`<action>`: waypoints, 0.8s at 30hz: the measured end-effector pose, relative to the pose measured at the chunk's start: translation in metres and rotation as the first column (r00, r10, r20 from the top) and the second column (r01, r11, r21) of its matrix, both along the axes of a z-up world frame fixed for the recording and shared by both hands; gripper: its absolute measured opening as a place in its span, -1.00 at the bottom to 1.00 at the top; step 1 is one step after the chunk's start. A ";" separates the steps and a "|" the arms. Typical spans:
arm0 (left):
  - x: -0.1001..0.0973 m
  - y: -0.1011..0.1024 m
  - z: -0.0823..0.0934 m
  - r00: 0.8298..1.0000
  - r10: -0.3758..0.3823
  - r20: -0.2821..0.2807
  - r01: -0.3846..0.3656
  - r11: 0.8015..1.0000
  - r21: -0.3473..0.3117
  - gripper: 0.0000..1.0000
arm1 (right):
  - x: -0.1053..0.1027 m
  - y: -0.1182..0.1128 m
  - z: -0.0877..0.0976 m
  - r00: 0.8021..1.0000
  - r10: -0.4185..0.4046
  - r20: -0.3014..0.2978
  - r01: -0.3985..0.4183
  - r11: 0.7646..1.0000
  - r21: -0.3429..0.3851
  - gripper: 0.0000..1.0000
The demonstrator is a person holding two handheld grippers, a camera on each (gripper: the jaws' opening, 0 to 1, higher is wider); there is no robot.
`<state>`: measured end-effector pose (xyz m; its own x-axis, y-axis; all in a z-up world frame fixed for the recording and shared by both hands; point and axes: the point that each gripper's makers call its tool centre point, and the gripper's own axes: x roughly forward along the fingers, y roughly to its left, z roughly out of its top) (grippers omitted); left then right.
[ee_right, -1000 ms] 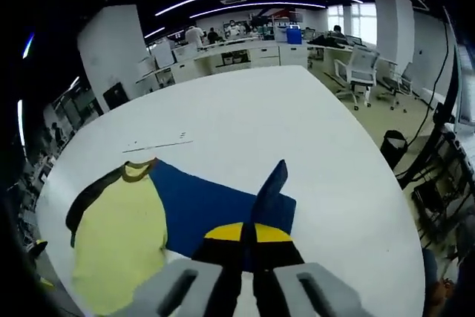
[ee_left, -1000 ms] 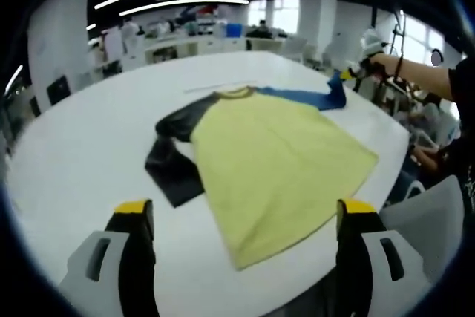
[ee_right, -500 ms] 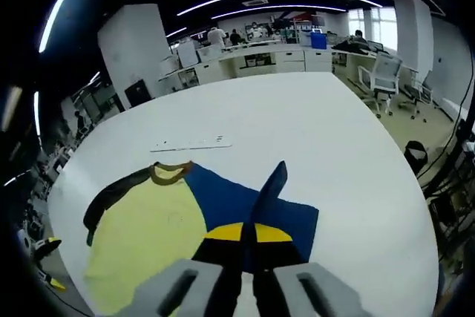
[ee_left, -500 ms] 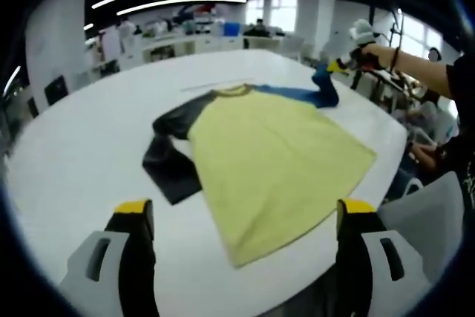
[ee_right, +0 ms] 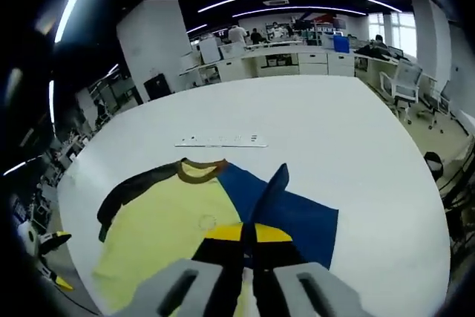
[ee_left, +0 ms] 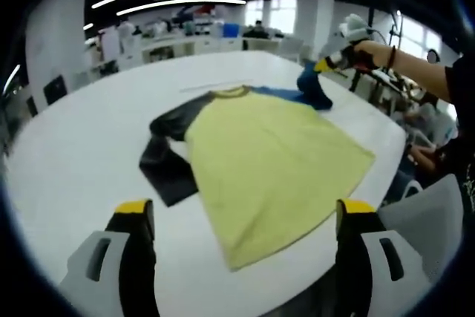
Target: Fold the garment on the visible template until the final outline fits inside the template.
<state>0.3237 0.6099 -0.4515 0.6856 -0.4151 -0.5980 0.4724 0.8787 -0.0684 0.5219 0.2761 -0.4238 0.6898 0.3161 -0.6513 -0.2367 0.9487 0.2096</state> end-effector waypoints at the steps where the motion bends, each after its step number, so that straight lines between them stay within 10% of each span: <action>1: 0.000 0.000 0.000 1.000 0.003 0.001 -0.003 1.000 0.001 0.96 | 0.000 0.004 0.000 1.000 0.007 -0.001 -0.007 1.000 0.005 -1.00; 24: 0.000 -0.003 -0.003 1.000 0.004 -0.004 -0.004 1.000 -0.020 0.96 | 0.014 0.064 -0.008 0.992 0.125 -0.008 -0.125 0.992 0.022 -1.00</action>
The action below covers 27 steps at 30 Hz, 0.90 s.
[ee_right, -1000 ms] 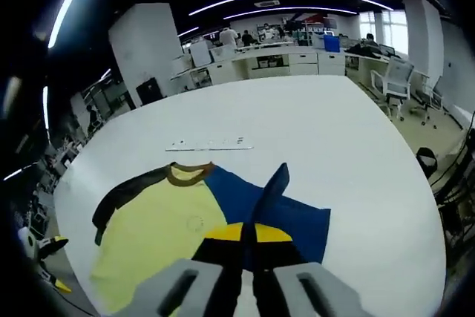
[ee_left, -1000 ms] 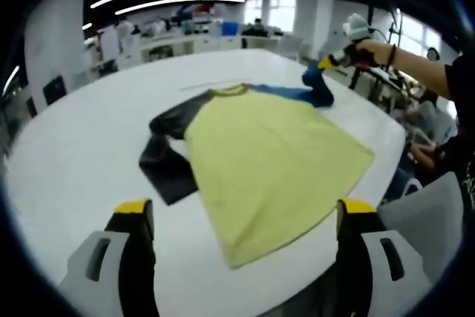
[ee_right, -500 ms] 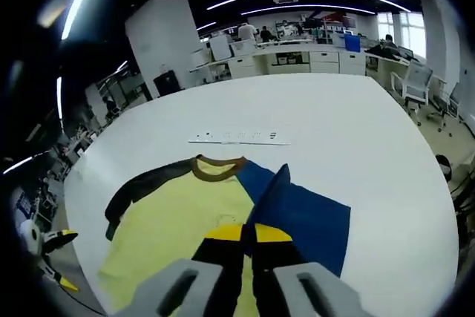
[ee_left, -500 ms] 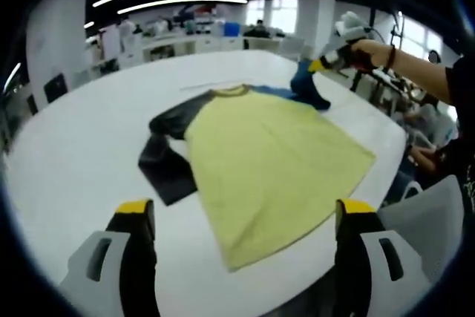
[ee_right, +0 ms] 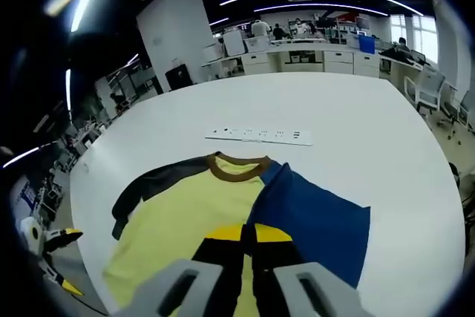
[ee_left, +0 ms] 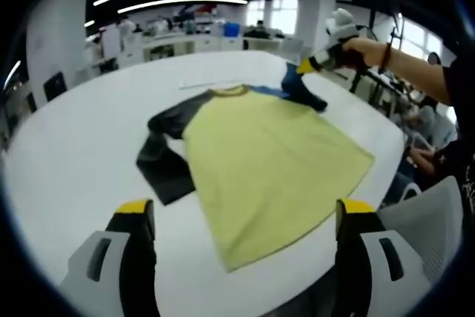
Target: Fold the garment on the visible template until the final outline fits inside the template.
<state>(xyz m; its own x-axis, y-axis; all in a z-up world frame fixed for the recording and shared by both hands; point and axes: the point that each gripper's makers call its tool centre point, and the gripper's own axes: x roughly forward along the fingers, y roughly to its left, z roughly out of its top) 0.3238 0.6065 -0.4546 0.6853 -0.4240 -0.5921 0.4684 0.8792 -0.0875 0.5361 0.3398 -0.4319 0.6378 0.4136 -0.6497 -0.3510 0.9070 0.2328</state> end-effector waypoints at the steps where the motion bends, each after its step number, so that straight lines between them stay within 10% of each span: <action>1: 0.000 0.000 0.000 1.000 0.000 0.001 0.000 1.000 0.001 0.96 | 0.001 0.003 0.000 1.000 0.005 0.002 -0.005 1.000 -0.001 -1.00; 27: 0.002 -0.002 0.000 1.000 -0.005 0.015 0.006 1.000 -0.022 0.96 | 0.001 0.078 0.004 0.993 0.110 0.044 -0.108 0.994 -0.032 -1.00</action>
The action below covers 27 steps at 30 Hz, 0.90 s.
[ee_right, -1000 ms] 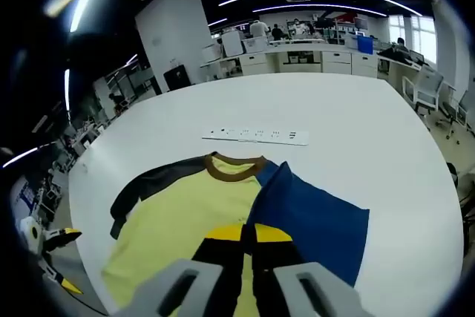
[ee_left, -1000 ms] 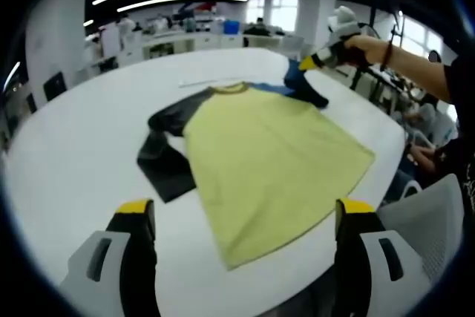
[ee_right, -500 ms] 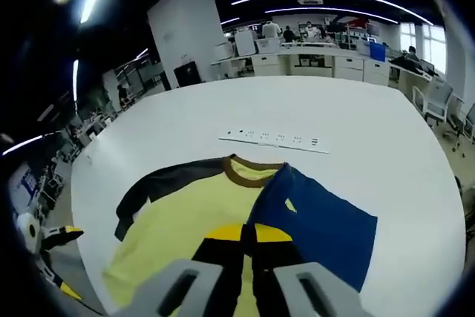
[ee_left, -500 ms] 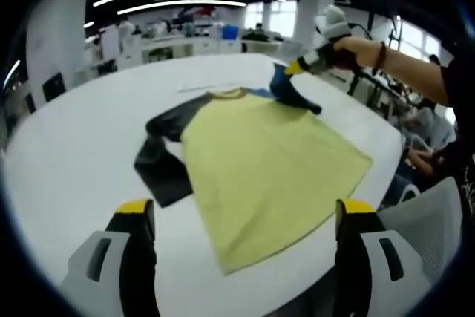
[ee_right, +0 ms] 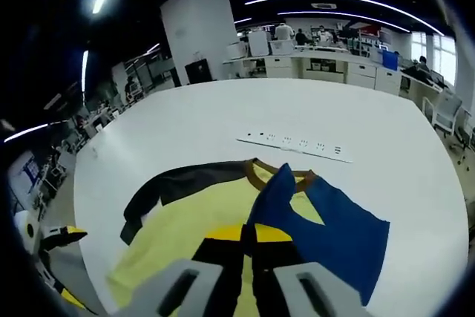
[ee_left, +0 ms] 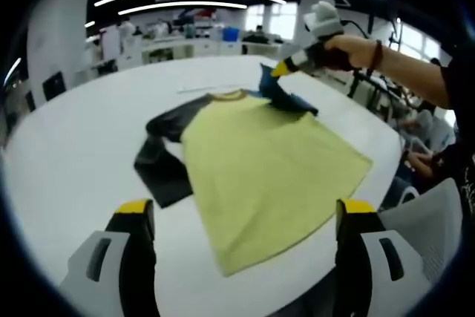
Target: Fold the garment on the visible template until the final outline fits inside the template.
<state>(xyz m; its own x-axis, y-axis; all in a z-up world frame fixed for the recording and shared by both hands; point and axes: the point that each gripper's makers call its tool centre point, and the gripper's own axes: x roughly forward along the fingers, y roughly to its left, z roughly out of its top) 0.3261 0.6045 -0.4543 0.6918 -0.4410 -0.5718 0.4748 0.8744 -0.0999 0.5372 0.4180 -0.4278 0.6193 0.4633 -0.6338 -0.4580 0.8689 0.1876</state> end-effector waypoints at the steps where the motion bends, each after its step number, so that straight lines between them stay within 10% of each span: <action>1: 0.000 0.000 0.000 1.000 0.000 -0.002 0.000 1.000 0.000 0.96 | 0.000 0.002 0.000 1.000 0.003 0.000 -0.003 1.000 0.001 -1.00; 27: -0.001 0.008 -0.006 0.999 0.031 -0.015 -0.031 0.999 -0.009 0.94 | -0.004 0.061 0.009 0.997 0.072 0.039 -0.073 0.997 0.025 -1.00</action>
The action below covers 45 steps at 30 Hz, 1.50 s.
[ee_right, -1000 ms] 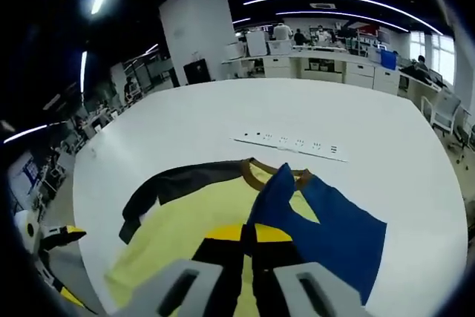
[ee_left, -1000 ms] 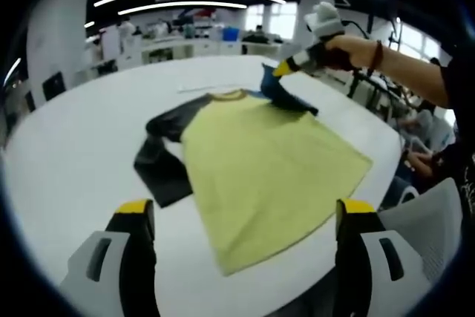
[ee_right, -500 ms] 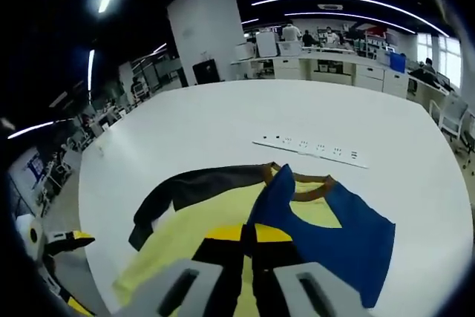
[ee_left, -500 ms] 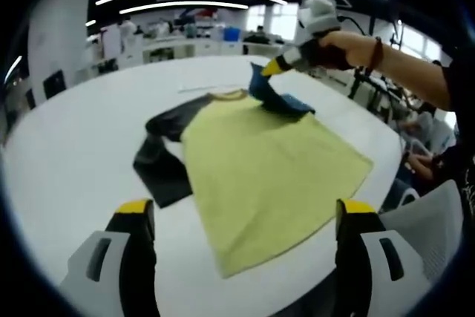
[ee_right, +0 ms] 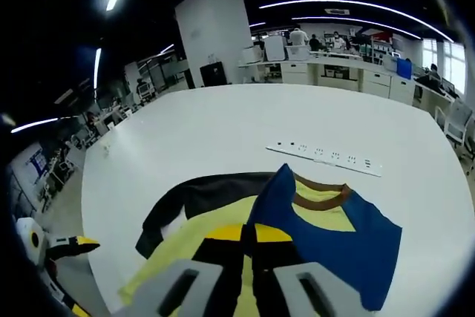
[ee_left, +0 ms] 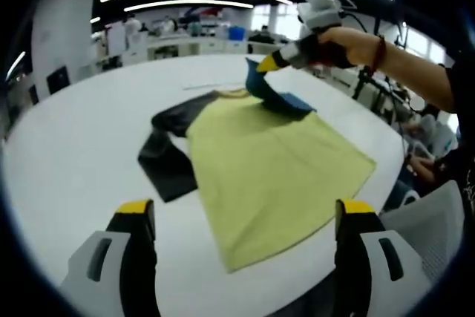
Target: Fold the garment on the visible template until the final outline fits inside the template.
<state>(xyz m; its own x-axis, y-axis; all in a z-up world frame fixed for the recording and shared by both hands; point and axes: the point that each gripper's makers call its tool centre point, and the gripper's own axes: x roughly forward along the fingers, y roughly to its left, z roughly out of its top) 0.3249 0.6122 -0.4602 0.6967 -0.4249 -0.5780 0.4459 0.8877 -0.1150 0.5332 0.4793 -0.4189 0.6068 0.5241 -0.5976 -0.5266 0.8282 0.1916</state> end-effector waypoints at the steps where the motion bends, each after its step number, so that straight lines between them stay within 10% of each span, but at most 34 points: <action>1: 0.000 -0.001 0.000 1.000 -0.002 0.000 0.002 1.000 0.001 0.94 | -0.001 0.002 0.000 1.000 0.003 -0.001 -0.003 1.000 0.002 -1.00; 23: -0.003 0.002 -0.005 1.000 0.002 -0.020 -0.002 1.000 0.006 0.93 | -0.010 0.044 0.013 0.996 0.084 0.022 -0.085 0.994 0.071 -1.00; 45: -0.006 0.007 -0.007 1.000 0.007 -0.030 -0.007 1.000 -0.008 0.91 | -0.022 0.070 -0.046 0.992 0.090 -0.083 -0.083 0.993 0.087 -1.00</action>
<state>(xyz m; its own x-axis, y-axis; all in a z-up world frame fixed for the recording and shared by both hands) 0.3184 0.6191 -0.4672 0.6824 -0.4248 -0.5949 0.4359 0.8898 -0.1353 0.5115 0.5491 -0.4649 0.5047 0.6225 -0.5981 -0.5740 0.7595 0.3060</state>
